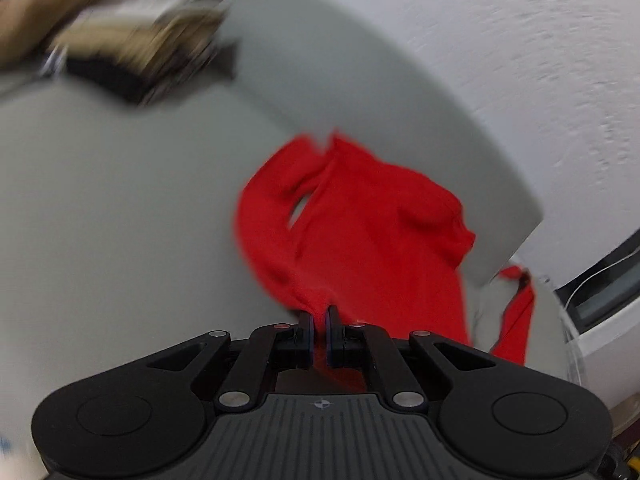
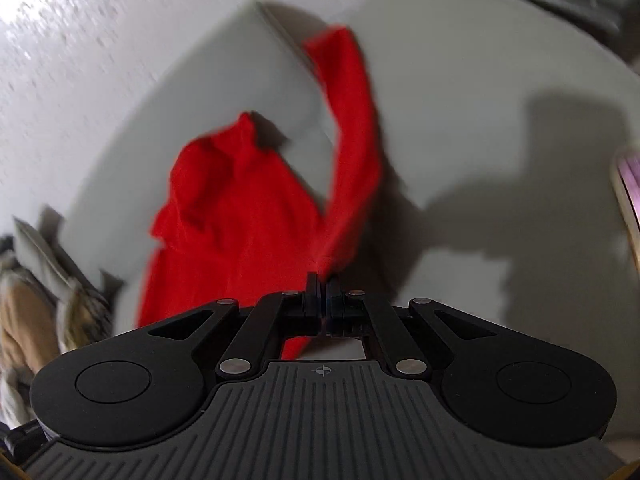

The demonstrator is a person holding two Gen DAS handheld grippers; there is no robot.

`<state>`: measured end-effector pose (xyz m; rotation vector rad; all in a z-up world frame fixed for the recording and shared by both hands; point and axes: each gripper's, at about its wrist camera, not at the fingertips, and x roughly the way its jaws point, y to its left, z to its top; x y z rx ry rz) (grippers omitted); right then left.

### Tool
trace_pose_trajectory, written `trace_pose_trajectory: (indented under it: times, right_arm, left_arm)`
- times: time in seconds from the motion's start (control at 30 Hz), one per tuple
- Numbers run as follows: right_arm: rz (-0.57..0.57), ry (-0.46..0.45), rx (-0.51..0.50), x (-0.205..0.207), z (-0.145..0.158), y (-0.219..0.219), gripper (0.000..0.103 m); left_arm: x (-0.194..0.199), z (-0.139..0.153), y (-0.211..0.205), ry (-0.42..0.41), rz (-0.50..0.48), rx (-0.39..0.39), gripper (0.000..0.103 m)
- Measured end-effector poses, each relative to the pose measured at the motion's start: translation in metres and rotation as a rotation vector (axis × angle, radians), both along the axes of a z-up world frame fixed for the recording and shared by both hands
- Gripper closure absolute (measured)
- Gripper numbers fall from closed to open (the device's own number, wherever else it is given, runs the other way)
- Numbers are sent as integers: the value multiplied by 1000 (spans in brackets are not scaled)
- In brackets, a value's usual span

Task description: Fold clothes

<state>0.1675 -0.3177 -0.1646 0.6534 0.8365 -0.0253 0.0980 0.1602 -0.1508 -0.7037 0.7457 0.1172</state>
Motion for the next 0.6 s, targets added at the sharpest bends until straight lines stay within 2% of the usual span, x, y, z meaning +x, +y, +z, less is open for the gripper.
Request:
trace_pose_trajectory:
  times: [0.1, 0.23, 0.3, 0.33, 0.37, 0.4, 0.43, 0.47, 0.5, 0.6]
  right_arm:
    - [9, 10, -58, -27, 4, 4, 103]
    - [-9, -27, -106, -52, 25, 2, 103]
    - [13, -19, -65, -65, 29, -2, 103]
    - [16, -12, -26, -67, 28, -6, 102]
    - [20, -6, 12, -69, 26, -10, 94]
    - [35, 8, 40, -76, 18, -12, 86]
    - [54, 38, 69, -76, 13, -13, 80]
    - [72, 68, 97, -76, 9, -13, 64]
    - [79, 77, 122, -75, 2, -15, 60]
    - [68, 98, 172, -70, -22, -18, 60]
  left_arm:
    - [-19, 2, 8, 6, 16, -10, 100]
    - [-41, 33, 2, -29, -13, 16, 100]
    - [-48, 51, -10, -13, -57, 45, 99]
    - [-47, 46, -14, 28, -76, 54, 97]
    - [-48, 41, -15, 58, -71, 67, 97]
    - [-49, 37, -16, 73, -57, 74, 88]
    - [-49, 30, -12, 85, -37, 54, 72]
    - [-49, 22, -9, 97, -18, 34, 67]
    - [-49, 15, -5, 108, 1, 12, 65]
    - [-54, 2, 0, 108, 36, -36, 57]
